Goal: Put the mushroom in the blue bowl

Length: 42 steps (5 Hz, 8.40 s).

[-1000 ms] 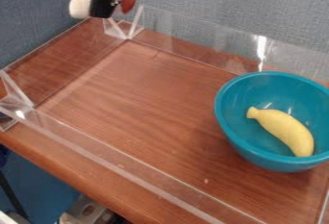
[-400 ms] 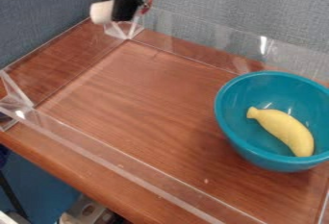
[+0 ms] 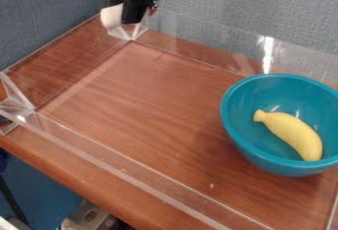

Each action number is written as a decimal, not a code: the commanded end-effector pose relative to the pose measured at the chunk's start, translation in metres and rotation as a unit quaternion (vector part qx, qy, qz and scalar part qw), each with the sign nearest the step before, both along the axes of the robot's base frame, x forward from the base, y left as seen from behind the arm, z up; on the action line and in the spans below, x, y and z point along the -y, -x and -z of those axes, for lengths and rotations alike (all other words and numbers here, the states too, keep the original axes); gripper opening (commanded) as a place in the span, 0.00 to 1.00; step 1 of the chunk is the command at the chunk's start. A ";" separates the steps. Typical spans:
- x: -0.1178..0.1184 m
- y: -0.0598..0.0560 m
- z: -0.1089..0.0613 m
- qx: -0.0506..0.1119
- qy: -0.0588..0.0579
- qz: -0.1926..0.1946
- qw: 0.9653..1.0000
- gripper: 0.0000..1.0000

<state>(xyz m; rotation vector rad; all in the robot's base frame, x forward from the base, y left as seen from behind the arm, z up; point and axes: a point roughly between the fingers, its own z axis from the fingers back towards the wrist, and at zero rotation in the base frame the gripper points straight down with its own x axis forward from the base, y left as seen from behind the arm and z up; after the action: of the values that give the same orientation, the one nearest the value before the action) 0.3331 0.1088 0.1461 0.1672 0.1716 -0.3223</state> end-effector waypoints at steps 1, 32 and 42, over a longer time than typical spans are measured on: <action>-0.011 -0.011 -0.010 0.037 0.000 0.000 0.999 0.00; 0.193 -0.013 0.002 0.141 0.060 0.150 0.977 1.00; 0.135 0.002 0.002 0.183 0.140 0.196 0.953 1.00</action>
<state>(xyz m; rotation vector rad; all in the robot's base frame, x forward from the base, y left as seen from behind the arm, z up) 0.3259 -0.0283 0.1285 -0.0450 -0.2309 -0.7046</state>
